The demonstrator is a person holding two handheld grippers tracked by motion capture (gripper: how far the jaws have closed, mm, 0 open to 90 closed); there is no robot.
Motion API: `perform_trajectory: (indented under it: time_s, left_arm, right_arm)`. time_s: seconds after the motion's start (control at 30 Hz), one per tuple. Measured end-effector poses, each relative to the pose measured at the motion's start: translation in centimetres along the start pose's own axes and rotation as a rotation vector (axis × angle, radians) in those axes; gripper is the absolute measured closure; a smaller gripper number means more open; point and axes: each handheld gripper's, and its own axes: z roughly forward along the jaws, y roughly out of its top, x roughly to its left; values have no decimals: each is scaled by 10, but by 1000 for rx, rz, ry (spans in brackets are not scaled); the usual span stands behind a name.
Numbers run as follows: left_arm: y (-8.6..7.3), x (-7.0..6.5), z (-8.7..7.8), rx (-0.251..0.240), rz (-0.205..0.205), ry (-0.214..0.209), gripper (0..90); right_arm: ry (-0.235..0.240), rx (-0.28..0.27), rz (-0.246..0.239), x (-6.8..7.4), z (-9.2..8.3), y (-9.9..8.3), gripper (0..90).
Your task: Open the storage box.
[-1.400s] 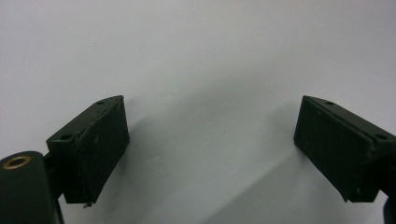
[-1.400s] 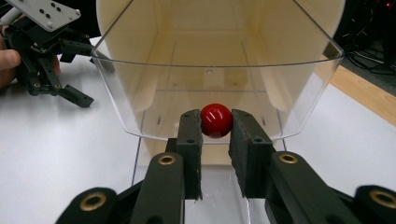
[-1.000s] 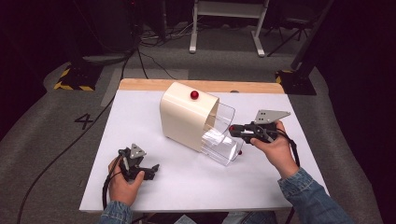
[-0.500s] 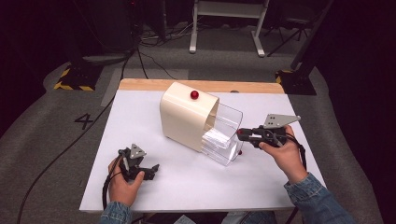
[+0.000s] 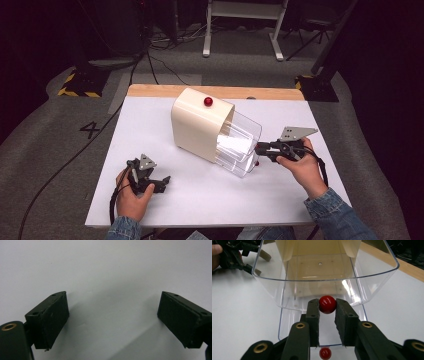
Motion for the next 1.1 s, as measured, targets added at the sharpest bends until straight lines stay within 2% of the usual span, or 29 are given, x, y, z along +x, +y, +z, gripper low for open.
perform_trajectory:
  time_s: [0.23, 0.5, 0.67, 0.9, 0.97, 1.0, 1.1]
  left_arm:
    - [0, 0, 0, 0, -2, 0, 102]
    - [0, 0, 0, 0, 0, 0, 102]
    - [0, 0, 0, -1, 0, 0, 102]
    - [0, 0, 0, 0, 0, 0, 102]
    - [0, 0, 0, 0, 0, -1, 102]
    - [0, 0, 0, 0, 0, -1, 102]
    - [0, 0, 0, 0, -2, -1, 102]
  right_arm:
    - [-17, -2, 15, -1, 2, -6, 603]
    - [-39, -5, 2, 2, -6, -9, 526]
    - [-68, -8, 4, 3, -19, -11, 460]
    - [-89, -23, 45, -1, -42, -18, 387]
    - [-93, -20, 52, -2, -46, -19, 384]
    - [-97, -10, 68, -4, -54, -24, 373]
    - [-105, 11, 83, -7, -63, -31, 361]
